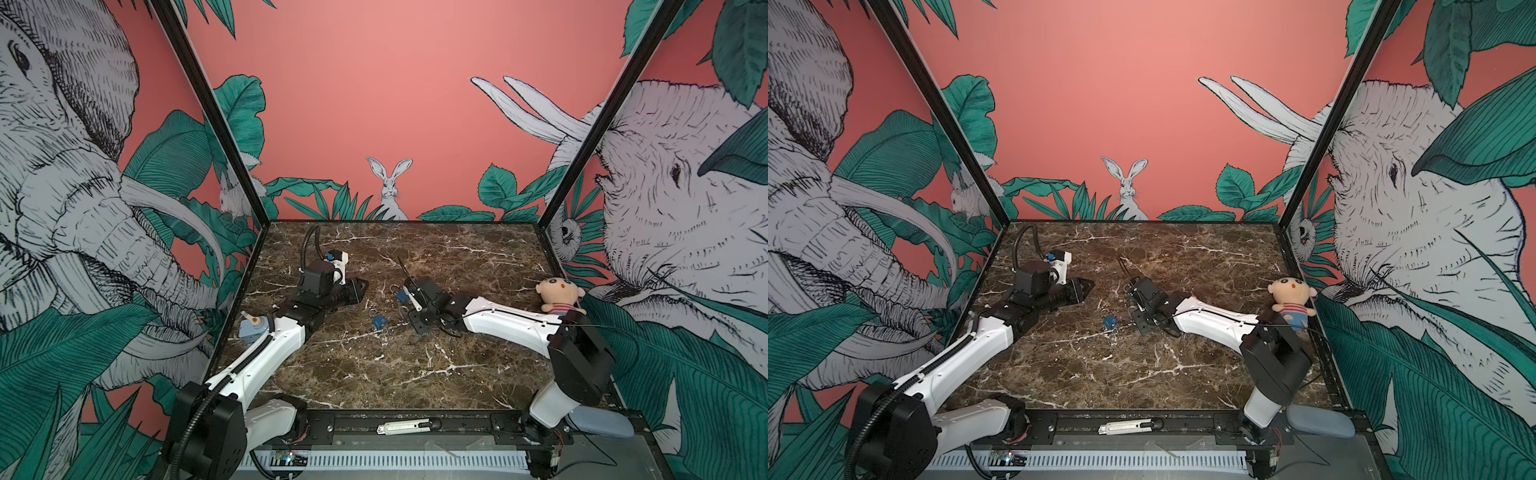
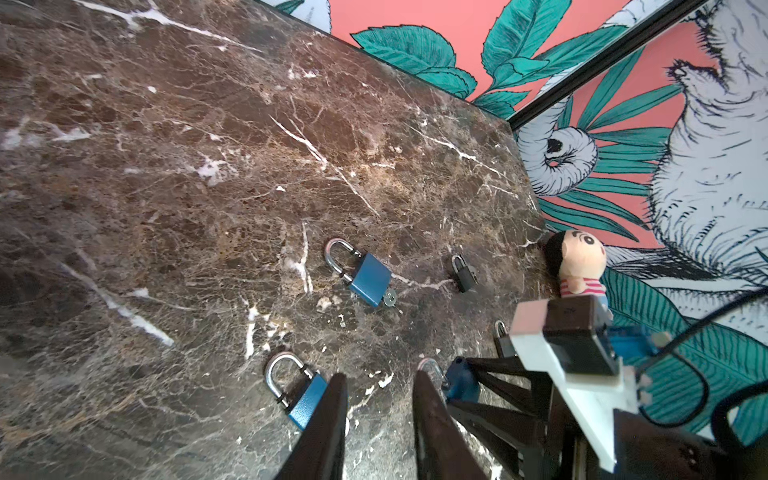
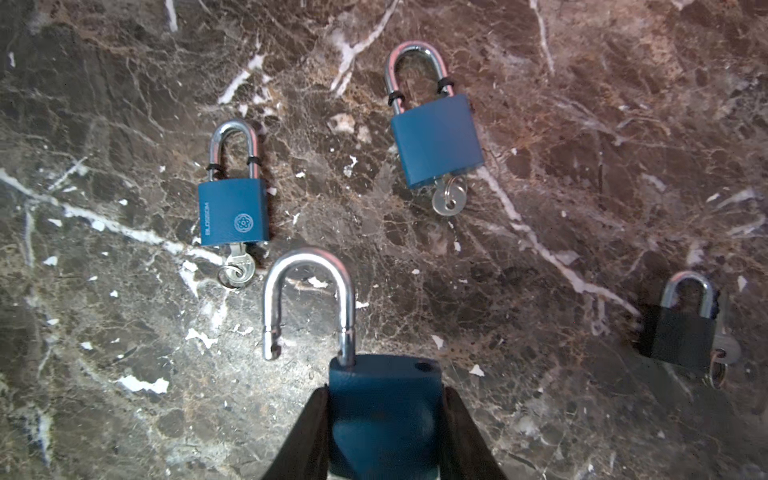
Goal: Lock with the key
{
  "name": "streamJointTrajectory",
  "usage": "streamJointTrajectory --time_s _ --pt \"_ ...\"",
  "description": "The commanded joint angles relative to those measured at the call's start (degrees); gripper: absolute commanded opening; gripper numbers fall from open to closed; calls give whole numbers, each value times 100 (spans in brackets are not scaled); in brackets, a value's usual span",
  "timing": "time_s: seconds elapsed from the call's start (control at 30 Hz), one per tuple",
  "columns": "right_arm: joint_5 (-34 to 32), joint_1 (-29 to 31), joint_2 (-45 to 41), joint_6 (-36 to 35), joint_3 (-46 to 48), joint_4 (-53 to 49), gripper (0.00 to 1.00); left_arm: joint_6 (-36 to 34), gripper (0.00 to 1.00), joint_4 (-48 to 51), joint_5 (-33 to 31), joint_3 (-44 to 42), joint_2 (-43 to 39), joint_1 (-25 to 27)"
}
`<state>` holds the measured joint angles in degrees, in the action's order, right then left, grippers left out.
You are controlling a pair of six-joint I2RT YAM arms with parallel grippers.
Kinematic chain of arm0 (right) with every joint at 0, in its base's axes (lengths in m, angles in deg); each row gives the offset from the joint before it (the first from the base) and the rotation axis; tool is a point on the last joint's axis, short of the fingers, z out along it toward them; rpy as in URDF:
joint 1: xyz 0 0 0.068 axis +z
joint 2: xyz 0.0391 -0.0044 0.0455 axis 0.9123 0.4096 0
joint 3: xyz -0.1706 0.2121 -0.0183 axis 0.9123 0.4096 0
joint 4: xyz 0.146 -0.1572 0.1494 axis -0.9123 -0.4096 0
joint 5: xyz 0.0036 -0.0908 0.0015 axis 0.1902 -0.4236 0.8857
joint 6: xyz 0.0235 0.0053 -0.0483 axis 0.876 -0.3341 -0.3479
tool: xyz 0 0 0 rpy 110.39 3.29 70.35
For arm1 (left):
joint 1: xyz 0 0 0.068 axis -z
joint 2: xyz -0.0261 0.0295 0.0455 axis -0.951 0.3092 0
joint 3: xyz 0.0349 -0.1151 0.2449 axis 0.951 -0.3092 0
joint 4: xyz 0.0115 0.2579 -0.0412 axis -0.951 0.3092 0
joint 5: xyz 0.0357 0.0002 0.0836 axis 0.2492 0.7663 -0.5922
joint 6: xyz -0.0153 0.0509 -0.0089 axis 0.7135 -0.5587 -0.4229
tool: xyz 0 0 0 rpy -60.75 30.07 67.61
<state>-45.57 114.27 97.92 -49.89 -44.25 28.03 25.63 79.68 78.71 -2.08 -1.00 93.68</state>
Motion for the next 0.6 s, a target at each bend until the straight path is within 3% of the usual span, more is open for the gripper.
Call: streamJointTrajectory --time_s 0.0,0.2,0.57 --pt "26 -85 -324 -93 -13 -69 7 156 30 -435 752 -99 153 -34" --pt "29 -194 -649 -196 -77 -177 7 357 30 -883 1568 -125 468 -7" --pt "349 -238 -929 -181 -248 -226 5 538 34 -1479 1902 9 879 586"
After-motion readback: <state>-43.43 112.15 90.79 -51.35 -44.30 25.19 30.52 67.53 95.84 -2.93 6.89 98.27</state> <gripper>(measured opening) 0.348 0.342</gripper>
